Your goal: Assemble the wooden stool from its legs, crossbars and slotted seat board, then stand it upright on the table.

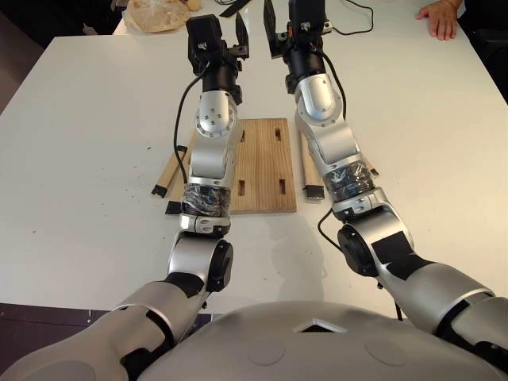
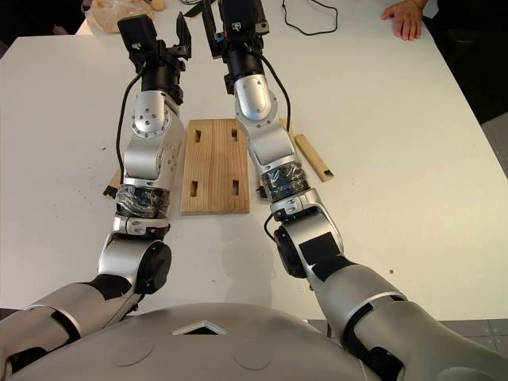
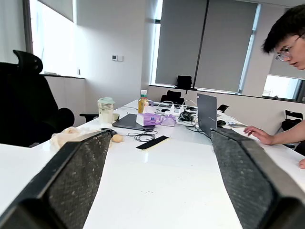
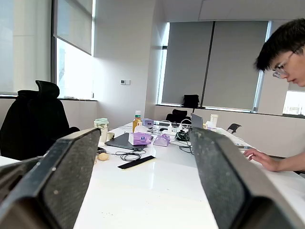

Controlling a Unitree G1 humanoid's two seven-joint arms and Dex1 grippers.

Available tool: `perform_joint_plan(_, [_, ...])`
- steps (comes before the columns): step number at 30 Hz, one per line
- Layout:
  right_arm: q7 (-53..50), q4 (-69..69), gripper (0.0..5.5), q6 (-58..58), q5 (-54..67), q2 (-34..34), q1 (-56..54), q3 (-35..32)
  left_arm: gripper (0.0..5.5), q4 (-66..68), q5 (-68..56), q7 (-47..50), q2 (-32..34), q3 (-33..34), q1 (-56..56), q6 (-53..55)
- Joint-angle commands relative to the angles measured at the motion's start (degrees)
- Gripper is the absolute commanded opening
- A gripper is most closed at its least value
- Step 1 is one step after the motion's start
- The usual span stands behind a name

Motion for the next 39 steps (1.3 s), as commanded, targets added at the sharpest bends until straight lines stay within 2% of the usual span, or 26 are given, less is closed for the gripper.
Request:
perform_joint_plan(1, [-0.8,-0.2,3.38,-0.9,-0.1,3.3,1.3,0.1,3.80,-1.5,-1.6,-1.6,-0.3,0.4,1.2,-1.2])
perform_joint_plan(8, [0.6,-1.1,3.38,-0.7,2.1,3.7,2.8,-0.1,3.80,-3.1,-3.5,-4.6,-0.7,-0.1,2.0,-1.3])
perform_joint_plan(11, [0.6,-1.5,3.38,-0.4,2.7,3.8,3.3,-0.3,3.31,-3.5,-3.6,-4.3,-0.9,0.0,2.3,-1.2])
perform_joint_plan(18, [0.9,-1.2,3.38,0.9,4.8,4.5,3.2,-1.2,3.31,-3.2,-3.5,-4.9,0.2,0.2,2.3,-0.2])
perform_joint_plan(24, [4.3,-1.5,3.38,2.6,2.9,5.1,4.3,3.8,3.31,-8.0,-6.8,-10.5,4.7,2.2,8.9,4.9])
perform_joint_plan(29, [3.3,-0.8,3.38,1.2,3.8,4.1,2.8,2.7,3.31,-12.1,-8.6,-13.3,7.9,3.7,11.4,7.5])
perform_joint_plan(34, [1.2,0.1,3.38,0.4,4.9,4.0,2.7,-0.2,3.31,-12.0,-8.8,-9.3,4.1,4.0,10.6,6.6])
perform_joint_plan(39, [0.7,-0.9,3.38,-0.1,5.1,4.7,3.9,-0.4,3.31,-8.4,-6.7,-5.5,-1.0,1.3,7.5,3.9])
